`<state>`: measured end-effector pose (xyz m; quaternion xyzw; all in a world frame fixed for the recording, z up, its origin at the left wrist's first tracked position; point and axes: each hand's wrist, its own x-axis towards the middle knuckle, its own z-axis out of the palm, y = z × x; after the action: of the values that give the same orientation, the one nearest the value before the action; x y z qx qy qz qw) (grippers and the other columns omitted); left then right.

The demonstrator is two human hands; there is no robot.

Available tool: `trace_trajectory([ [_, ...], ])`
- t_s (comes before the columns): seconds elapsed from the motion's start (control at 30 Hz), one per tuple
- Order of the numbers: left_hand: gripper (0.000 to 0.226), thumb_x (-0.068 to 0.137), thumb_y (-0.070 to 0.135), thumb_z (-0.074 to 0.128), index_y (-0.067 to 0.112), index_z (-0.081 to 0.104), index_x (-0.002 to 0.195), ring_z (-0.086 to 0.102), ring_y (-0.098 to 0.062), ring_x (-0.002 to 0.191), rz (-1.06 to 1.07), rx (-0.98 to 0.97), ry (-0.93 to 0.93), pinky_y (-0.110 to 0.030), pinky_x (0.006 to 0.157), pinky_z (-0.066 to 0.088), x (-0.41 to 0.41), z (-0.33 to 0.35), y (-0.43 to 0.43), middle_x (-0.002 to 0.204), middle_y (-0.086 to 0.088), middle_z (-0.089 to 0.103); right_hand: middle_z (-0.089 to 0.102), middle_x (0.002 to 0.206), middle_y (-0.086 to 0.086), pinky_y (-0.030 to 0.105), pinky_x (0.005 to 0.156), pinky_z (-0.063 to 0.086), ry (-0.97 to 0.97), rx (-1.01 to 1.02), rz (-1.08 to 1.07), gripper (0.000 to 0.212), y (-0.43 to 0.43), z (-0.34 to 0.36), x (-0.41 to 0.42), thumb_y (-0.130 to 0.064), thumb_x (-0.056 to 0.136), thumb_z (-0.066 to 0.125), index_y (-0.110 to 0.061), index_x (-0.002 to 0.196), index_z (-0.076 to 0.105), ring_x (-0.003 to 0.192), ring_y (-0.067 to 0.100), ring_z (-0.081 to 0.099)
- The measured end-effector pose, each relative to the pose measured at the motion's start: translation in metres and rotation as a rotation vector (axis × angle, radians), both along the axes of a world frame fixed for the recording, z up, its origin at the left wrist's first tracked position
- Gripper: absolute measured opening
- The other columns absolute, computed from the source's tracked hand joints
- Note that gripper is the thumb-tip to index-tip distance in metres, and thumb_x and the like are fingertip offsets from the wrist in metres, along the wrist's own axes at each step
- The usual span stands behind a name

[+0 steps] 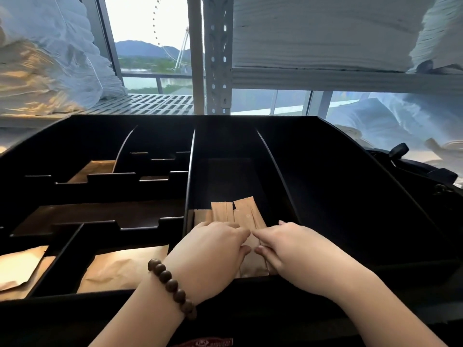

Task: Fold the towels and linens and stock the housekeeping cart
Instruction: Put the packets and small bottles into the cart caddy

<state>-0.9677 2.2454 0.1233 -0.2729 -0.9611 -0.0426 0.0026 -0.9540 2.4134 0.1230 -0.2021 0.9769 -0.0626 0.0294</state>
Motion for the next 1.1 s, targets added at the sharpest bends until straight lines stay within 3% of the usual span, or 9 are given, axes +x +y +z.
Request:
trace_trajectory([
  [0.1,0.038,0.102,0.041,0.031,0.026,0.048,0.133,0.044,-0.011,0.128,0.044,0.025,0.106,-0.028,0.109,0.031,0.005,0.000,-0.002,0.134,0.010,0.051,0.060,0.122,-0.011,0.027,0.119,0.018,0.147,-0.057,-0.020,0.040,0.001,-0.003,0.005,-0.039,0.101,0.038,-0.023,0.137,0.047,0.117,0.006,0.054],
  [0.17,0.039,0.101,0.044,0.029,0.028,0.046,0.133,0.041,-0.008,0.129,0.077,0.061,0.190,-0.026,0.110,0.027,0.010,0.002,-0.002,0.136,0.013,0.049,0.051,0.140,-0.008,0.021,0.117,0.009,0.260,-0.102,-0.056,0.047,0.001,-0.002,0.011,-0.040,0.099,0.042,-0.021,0.142,0.044,0.131,0.006,0.043],
  [0.23,0.043,0.100,0.047,0.027,0.031,0.042,0.137,0.037,-0.007,0.133,0.113,0.105,0.255,-0.027,0.111,0.024,0.015,0.005,0.002,0.141,0.015,0.045,0.053,0.139,-0.001,0.024,0.112,0.014,0.382,-0.147,-0.134,0.046,0.000,0.000,0.017,-0.038,0.097,0.049,-0.017,0.137,0.051,0.131,0.012,0.046],
  [0.33,0.051,0.099,0.050,0.026,0.032,0.034,0.146,0.032,-0.005,0.138,0.142,0.183,0.318,-0.027,0.113,0.020,0.023,0.009,0.013,0.147,0.016,0.040,0.062,0.128,0.006,0.034,0.109,0.035,0.544,-0.230,-0.285,0.039,0.004,0.003,0.029,-0.031,0.092,0.060,-0.011,0.125,0.063,0.123,0.021,0.055],
  [0.43,0.052,0.098,0.049,0.031,0.030,0.039,0.145,0.036,-0.007,0.137,0.104,0.317,0.351,-0.030,0.114,0.022,0.029,0.012,0.036,0.145,0.013,0.045,0.066,0.121,0.011,0.043,0.099,0.048,0.663,-0.246,-0.408,0.035,0.017,0.008,0.044,-0.025,0.088,0.066,-0.006,0.117,0.067,0.116,0.026,0.060],
  [0.57,0.046,0.095,0.041,0.046,0.021,0.053,0.136,0.049,-0.013,0.129,-0.072,0.538,0.390,-0.032,0.110,0.030,0.045,0.016,0.080,0.135,0.005,0.057,0.065,0.120,0.013,0.047,0.095,0.051,0.761,-0.231,-0.563,0.035,0.046,0.016,0.075,-0.023,0.087,0.066,-0.004,0.116,0.067,0.115,0.028,0.060],
  [0.7,0.055,0.095,0.045,0.029,0.019,0.051,0.138,0.046,-0.012,0.131,-0.286,0.638,0.358,-0.032,0.112,0.031,0.069,0.018,0.128,0.138,0.004,0.055,0.063,0.123,0.011,0.046,0.097,0.049,0.815,-0.208,-0.739,0.036,0.078,0.018,0.118,-0.025,0.089,0.061,-0.007,0.120,0.065,0.117,0.027,0.057],
  [0.8,0.060,0.093,0.047,0.025,0.018,0.051,0.139,0.046,-0.013,0.131,-0.432,0.684,0.308,-0.033,0.112,0.033,0.090,0.015,0.155,0.138,0.003,0.054,0.062,0.124,0.011,0.047,0.098,0.047,0.830,-0.174,-0.891,0.035,0.097,0.014,0.152,-0.025,0.090,0.060,-0.007,0.120,0.065,0.117,0.028,0.056],
  [1.1,0.049,0.095,0.042,0.045,0.018,0.052,0.137,0.049,-0.015,0.129,-0.758,0.645,0.171,-0.033,0.109,0.032,0.146,-0.044,0.190,0.135,0.002,0.057,0.062,0.122,0.014,0.049,0.096,0.046,0.841,-0.002,-1.285,0.029,0.099,-0.040,0.251,-0.022,0.092,0.060,-0.005,0.116,0.066,0.114,0.033,0.057],
])
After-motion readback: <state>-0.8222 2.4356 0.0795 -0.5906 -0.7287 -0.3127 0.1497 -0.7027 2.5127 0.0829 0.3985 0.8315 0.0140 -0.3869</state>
